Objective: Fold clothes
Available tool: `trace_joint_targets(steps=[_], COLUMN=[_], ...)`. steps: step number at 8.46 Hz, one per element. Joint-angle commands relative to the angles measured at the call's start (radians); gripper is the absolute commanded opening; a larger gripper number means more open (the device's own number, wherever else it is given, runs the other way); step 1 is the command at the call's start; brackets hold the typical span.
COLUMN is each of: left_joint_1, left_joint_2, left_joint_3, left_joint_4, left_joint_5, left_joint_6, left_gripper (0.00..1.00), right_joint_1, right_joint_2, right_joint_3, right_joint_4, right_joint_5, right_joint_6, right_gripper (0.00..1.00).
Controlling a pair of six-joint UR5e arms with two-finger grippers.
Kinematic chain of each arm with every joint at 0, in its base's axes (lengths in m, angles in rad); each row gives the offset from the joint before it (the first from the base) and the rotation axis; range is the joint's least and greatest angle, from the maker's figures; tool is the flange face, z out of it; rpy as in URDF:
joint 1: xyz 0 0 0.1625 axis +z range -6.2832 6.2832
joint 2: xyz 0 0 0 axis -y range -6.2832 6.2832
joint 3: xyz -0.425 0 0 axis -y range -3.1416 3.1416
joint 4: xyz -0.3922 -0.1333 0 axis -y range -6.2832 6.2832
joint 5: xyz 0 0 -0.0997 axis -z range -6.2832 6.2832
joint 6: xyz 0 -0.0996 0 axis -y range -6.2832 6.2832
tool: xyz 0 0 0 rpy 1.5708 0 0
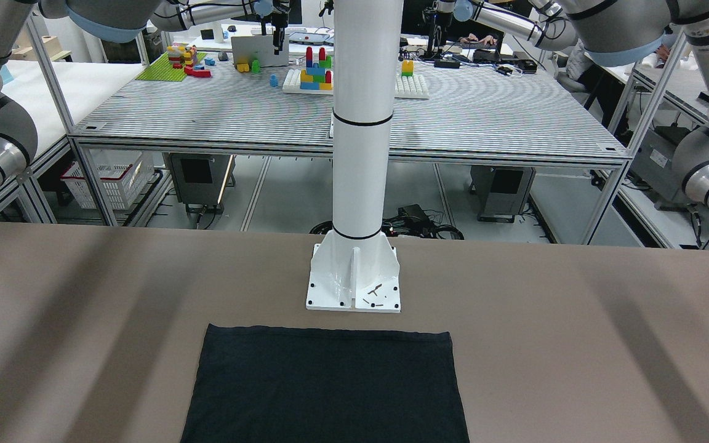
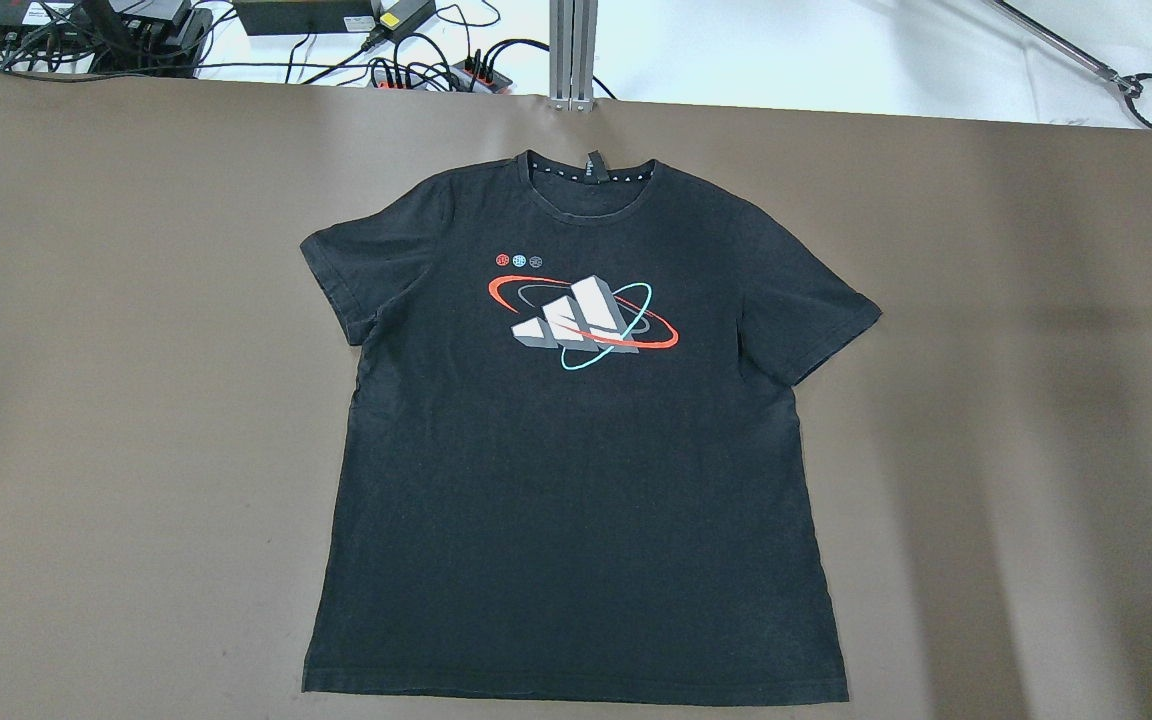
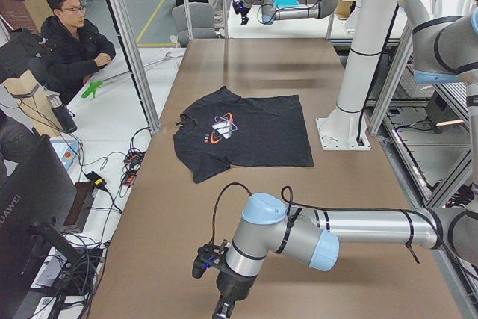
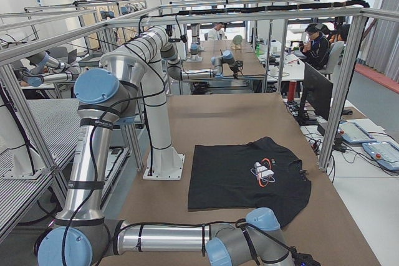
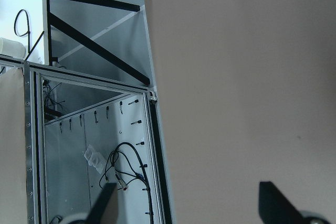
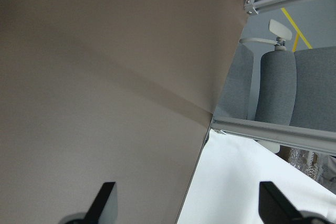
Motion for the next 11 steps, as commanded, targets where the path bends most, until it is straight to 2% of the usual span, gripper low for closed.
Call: trace_joint_targets(steps=[1, 3, 6, 7, 9, 10, 11], left_joint_1=[0.002, 0.0, -0.003, -0.001, 0.0, -0.001, 0.0], left_joint_2=[0.037, 0.062, 0.114, 0.117, 0.117, 0.117, 0.117], left_joint_3=[-0.004, -0.001, -0.009, -0.011, -0.005, -0.006, -0.006], left_joint_4=[-0.044, -0.047, -0.082, -0.084, -0.099, -0.101, -0.101], left_joint_5=[-0.003, 0.008, -0.003, -0.006, -0.006, -0.006, -0.006], left_joint_6=[-0.002, -0.004, 0.021, 0.023, 0.024, 0.023, 0.02], left_gripper=[0.94, 0.94, 0.93, 0.94, 0.94, 0.94, 0.94], right_joint_1=[0.001, 0.001, -0.002, -0.007, -0.039, -0.072, -0.146], right_joint_2=[-0.002, -0.002, -0.001, -0.001, 0.013, 0.046, 0.064], right_joint_3=[0.007, 0.027, 0.041, 0.035, 0.032, 0.032, 0.03], right_joint_4=[0.002, 0.001, 0.029, 0.066, 0.071, 0.097, 0.123], right_joint_5=[0.0, 0.002, 0.056, 0.098, 0.297, 0.383, 0.405], right_joint_6=[0.005, 0.006, 0.057, 0.071, 0.145, 0.349, 0.496], right_gripper=[0.95, 0.95, 0.95, 0.95, 0.95, 0.95, 0.95])
